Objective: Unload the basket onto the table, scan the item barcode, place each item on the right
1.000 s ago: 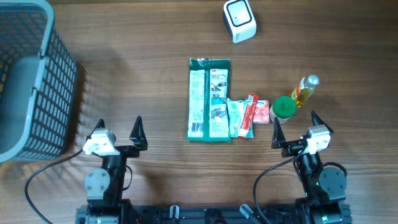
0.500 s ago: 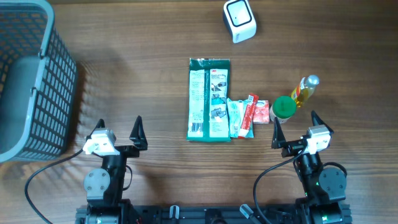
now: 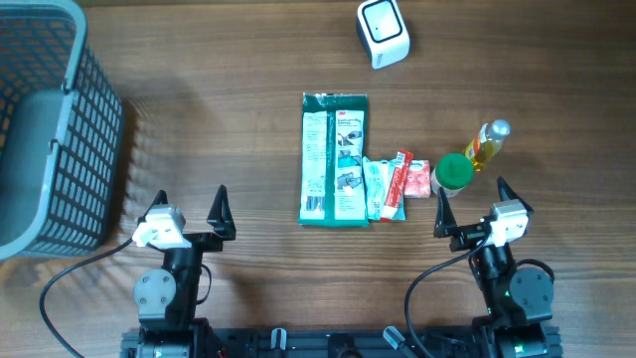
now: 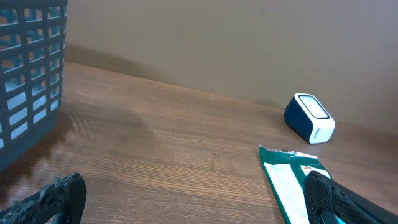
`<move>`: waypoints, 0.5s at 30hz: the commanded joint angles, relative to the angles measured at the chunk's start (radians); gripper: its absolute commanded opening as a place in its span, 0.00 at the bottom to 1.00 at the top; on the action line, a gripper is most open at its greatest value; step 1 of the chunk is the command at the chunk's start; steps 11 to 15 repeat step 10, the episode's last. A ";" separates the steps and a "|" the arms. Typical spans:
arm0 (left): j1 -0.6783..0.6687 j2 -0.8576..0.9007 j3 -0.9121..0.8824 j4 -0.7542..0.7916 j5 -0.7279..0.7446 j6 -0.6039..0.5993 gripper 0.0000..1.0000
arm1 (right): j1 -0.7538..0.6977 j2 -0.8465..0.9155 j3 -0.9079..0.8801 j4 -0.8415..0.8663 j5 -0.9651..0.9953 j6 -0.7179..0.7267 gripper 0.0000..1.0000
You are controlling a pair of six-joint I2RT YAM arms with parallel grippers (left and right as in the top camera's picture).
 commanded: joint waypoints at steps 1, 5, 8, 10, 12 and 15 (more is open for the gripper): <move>0.004 -0.008 -0.002 -0.008 -0.003 0.020 1.00 | -0.006 -0.010 -0.001 0.003 -0.010 -0.002 0.99; 0.004 -0.008 -0.002 -0.008 -0.003 0.020 1.00 | -0.006 -0.010 -0.001 0.003 -0.010 -0.002 1.00; 0.004 -0.008 -0.002 -0.008 -0.003 0.020 1.00 | -0.006 -0.010 -0.001 0.003 -0.010 -0.002 1.00; 0.004 -0.008 -0.002 -0.008 -0.003 0.020 1.00 | -0.006 -0.010 -0.001 0.003 -0.010 -0.002 1.00; 0.004 -0.008 -0.002 -0.008 -0.003 0.020 1.00 | -0.006 -0.010 -0.001 0.003 -0.010 -0.002 1.00; 0.004 -0.008 -0.002 -0.008 -0.003 0.020 1.00 | -0.006 -0.010 -0.001 0.003 -0.010 -0.002 1.00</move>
